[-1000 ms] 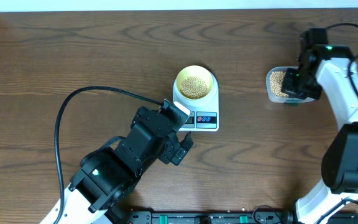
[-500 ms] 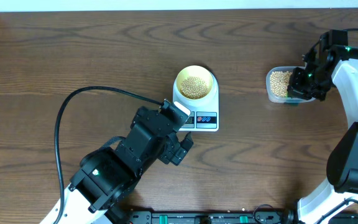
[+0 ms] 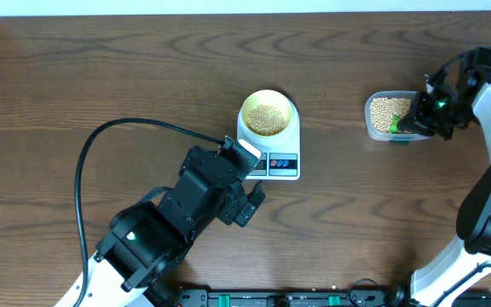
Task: Scoop item into bowl and weigh 50g on scale
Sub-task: 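Lower the green scoop into the soybean tub for another scoop, then scoop soybeans and lift the green scoop out of the tub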
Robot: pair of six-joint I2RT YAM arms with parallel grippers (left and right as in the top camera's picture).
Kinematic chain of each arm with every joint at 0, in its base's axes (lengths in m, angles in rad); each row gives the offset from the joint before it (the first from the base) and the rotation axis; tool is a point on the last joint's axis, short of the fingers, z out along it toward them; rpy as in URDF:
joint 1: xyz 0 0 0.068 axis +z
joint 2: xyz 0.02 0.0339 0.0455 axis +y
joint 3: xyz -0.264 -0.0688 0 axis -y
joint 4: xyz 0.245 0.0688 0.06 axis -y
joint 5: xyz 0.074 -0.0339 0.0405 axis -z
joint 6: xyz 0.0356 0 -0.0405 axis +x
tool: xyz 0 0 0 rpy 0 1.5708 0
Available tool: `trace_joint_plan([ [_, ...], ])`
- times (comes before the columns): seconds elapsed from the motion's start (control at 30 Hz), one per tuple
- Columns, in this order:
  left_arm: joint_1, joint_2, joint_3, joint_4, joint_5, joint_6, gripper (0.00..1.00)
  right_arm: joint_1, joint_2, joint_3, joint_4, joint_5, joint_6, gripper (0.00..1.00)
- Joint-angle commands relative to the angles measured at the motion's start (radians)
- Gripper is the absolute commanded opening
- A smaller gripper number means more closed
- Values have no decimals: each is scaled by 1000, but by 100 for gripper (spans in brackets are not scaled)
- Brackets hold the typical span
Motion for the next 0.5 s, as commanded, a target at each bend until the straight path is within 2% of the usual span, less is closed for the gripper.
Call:
trace_joint_plan([
  [0.0,4,-5,30,1,-13,14,98,-44,61,-12,28,-99,-72,1],
  [0.23,4,-5,30,1,-13,14,98,-135,61,-12,28,-219,-139,1],
  [0.47,4,-5,30,1,-13,14,98,-151,64,-12,24,-281,-174,1],
])
